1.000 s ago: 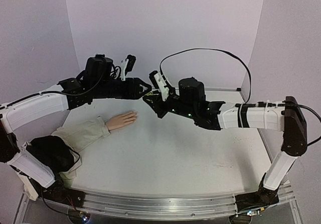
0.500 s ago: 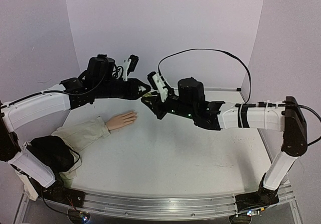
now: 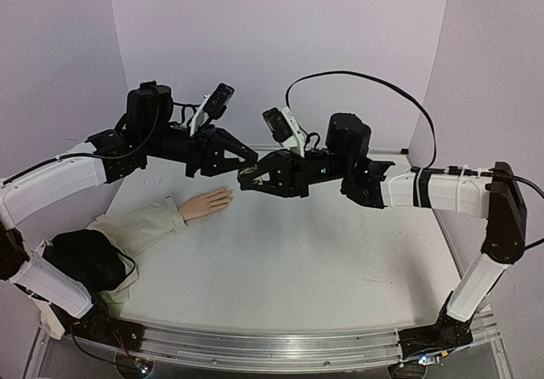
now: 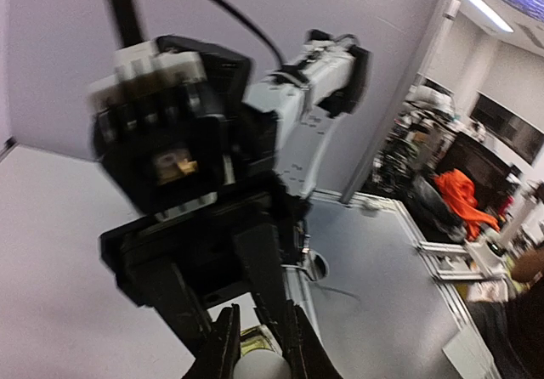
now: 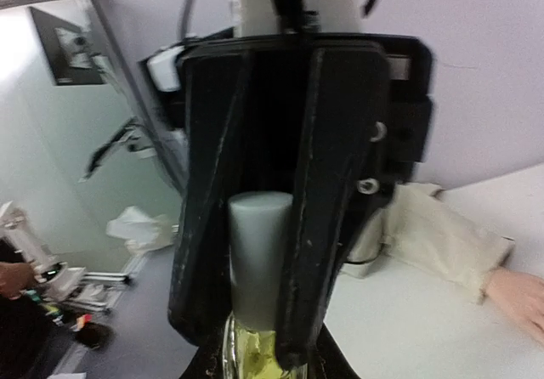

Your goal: Paint the nails

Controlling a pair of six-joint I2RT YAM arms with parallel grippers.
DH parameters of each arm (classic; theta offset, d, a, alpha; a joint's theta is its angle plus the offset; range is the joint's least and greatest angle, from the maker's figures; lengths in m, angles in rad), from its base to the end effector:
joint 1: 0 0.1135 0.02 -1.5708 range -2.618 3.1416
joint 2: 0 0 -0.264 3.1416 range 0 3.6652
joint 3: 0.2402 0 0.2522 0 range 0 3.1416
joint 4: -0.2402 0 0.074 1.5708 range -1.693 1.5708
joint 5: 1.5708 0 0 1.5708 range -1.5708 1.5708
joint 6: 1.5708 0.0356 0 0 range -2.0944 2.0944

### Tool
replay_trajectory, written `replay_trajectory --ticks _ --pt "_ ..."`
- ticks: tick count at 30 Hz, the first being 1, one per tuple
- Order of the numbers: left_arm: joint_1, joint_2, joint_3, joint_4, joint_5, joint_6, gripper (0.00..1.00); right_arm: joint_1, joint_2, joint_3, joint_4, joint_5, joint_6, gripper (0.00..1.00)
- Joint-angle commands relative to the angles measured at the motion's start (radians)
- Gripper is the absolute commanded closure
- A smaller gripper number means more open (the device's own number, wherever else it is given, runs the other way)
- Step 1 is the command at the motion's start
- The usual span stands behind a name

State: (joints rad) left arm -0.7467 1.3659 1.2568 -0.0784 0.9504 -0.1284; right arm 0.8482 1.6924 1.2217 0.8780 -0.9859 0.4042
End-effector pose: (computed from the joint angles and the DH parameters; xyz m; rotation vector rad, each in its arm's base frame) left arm 0.2074 -0.2314 0.3873 1.2511 1.4499 -1.4393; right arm 0.2314 0.3073 0.3550 -1.2204 0.9548 1.5918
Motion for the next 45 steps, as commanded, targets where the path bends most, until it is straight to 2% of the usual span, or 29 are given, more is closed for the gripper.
replay_trajectory --ticks 1,3,7,9,11,13,15,21,23,27,35,41,45 --pt "-0.043 0.037 0.008 -0.052 0.49 0.057 1.0 -0.013 -0.033 0.096 0.505 -0.191 0.342 1.0" --pt "-0.04 0.045 0.017 -0.052 0.492 0.056 1.0 -0.012 -0.039 0.088 0.525 -0.19 0.356 1.0" --pt "-0.024 0.023 0.022 -0.052 0.384 0.046 0.98 -0.013 -0.054 0.047 0.519 -0.167 0.31 1.0" --pt "-0.004 -0.001 0.016 -0.052 0.307 0.029 0.87 -0.02 -0.066 0.018 0.485 -0.135 0.25 1.0" --pt "0.023 -0.028 0.002 -0.052 0.237 0.012 0.66 -0.028 -0.083 -0.012 0.413 -0.086 0.159 1.0" --pt "0.038 -0.058 -0.013 -0.052 0.159 -0.003 0.45 -0.032 -0.104 -0.034 0.251 -0.015 0.023 1.0" --pt "0.049 -0.087 -0.032 -0.052 0.091 -0.016 0.34 -0.031 -0.126 -0.041 0.098 0.068 -0.108 1.0" --pt "0.056 -0.124 -0.049 -0.054 -0.165 -0.128 0.23 -0.025 -0.139 -0.052 -0.096 0.352 -0.298 1.0" --pt "0.056 -0.132 -0.046 -0.054 -0.279 -0.184 0.22 -0.016 -0.134 -0.06 -0.109 0.487 -0.322 1.0" --pt "0.056 -0.134 -0.046 -0.055 -0.465 -0.284 0.23 0.017 -0.106 -0.059 -0.094 0.665 -0.359 1.0" --pt "0.04 -0.054 -0.009 -0.055 -0.51 -0.331 0.32 0.113 -0.022 0.025 -0.137 0.878 -0.456 1.0" --pt "0.012 -0.047 -0.009 -0.054 -0.567 -0.306 0.35 0.132 0.005 0.051 -0.147 0.925 -0.455 1.0" --pt "0.008 -0.034 -0.013 -0.054 -0.572 -0.316 0.45 0.146 0.015 0.065 -0.147 0.93 -0.463 1.0"
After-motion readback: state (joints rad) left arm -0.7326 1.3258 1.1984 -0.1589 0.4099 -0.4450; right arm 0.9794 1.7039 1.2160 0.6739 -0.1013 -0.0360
